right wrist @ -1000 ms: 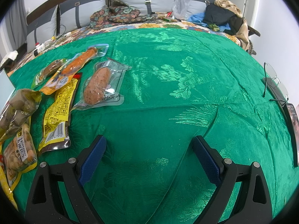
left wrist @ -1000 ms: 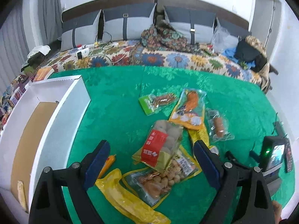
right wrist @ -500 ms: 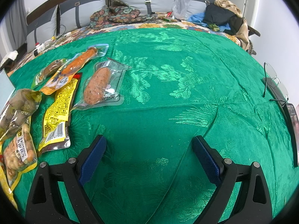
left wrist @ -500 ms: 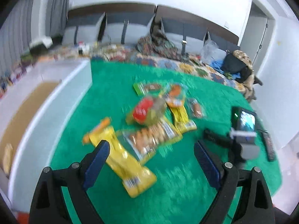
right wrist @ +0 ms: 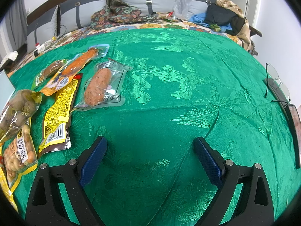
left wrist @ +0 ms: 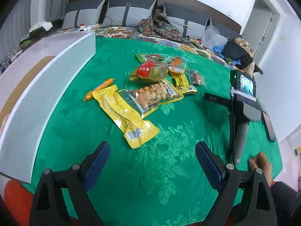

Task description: Organize snacks

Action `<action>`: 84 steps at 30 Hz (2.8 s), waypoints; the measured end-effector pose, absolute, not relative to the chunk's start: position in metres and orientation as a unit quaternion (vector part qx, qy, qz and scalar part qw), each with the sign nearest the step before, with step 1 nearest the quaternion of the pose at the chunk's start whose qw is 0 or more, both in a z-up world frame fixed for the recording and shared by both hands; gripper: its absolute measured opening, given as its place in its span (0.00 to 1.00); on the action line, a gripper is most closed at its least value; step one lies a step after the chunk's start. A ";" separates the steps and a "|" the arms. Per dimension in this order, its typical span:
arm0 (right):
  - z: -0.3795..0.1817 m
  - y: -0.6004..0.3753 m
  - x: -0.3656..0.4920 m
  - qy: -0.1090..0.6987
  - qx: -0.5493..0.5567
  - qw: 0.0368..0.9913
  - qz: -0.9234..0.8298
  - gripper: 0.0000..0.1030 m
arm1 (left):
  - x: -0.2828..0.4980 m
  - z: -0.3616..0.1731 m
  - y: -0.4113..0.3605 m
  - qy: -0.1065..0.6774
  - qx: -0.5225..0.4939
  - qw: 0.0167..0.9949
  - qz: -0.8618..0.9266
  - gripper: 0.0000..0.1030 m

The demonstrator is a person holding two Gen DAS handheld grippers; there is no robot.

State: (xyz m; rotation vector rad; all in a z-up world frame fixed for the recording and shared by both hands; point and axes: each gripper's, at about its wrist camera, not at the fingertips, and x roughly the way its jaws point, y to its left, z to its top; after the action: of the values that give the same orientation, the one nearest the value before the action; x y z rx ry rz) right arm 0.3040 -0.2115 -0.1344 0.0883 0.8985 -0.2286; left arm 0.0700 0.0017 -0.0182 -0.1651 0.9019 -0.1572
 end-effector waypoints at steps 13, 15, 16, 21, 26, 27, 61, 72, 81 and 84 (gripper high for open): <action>-0.135 -0.212 0.304 0.433 0.043 0.894 -0.110 0.93 | 0.056 -0.025 0.023 0.431 -0.091 0.896 -0.048 0.88; -0.135 -0.212 0.304 0.433 0.043 0.894 -0.110 0.93 | 0.053 -0.023 0.027 0.427 -0.097 0.898 -0.045 0.88; -0.135 -0.212 0.304 0.433 0.043 0.894 -0.110 0.93 | 0.052 -0.021 0.028 0.426 -0.098 0.898 -0.044 0.88; -0.135 -0.212 0.304 0.433 0.043 0.894 -0.110 0.93 | 0.045 -0.012 0.033 0.413 -0.101 0.904 -0.040 0.88; -0.135 -0.212 0.305 0.433 0.043 0.894 -0.110 0.93 | 0.040 -0.001 0.031 0.404 -0.100 0.908 -0.043 0.89; -0.135 -0.212 0.305 0.433 0.042 0.894 -0.110 0.93 | 0.039 0.001 0.030 0.402 -0.100 0.909 -0.045 0.89; -0.132 -0.210 0.291 0.440 0.030 0.892 -0.102 0.92 | 0.060 -0.076 0.053 0.449 -0.092 0.888 -0.048 0.92; -0.117 -0.209 0.205 0.372 0.028 0.926 -0.055 0.92 | 0.069 -0.076 0.055 0.470 -0.114 0.873 -0.056 0.92; -0.132 -0.226 0.218 0.415 0.078 0.904 -0.067 0.92 | 0.110 -0.069 0.044 0.509 -0.105 0.851 -0.078 0.92; -0.133 -0.223 0.219 0.420 0.070 0.902 -0.072 0.92 | 0.140 -0.071 0.028 0.526 -0.083 0.845 -0.058 0.92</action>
State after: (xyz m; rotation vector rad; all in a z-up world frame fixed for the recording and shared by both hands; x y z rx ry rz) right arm 0.2192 -0.2234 -0.1333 0.1446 0.8679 -0.1495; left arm 0.1405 0.0283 -0.0712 -0.1742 1.1094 -0.1224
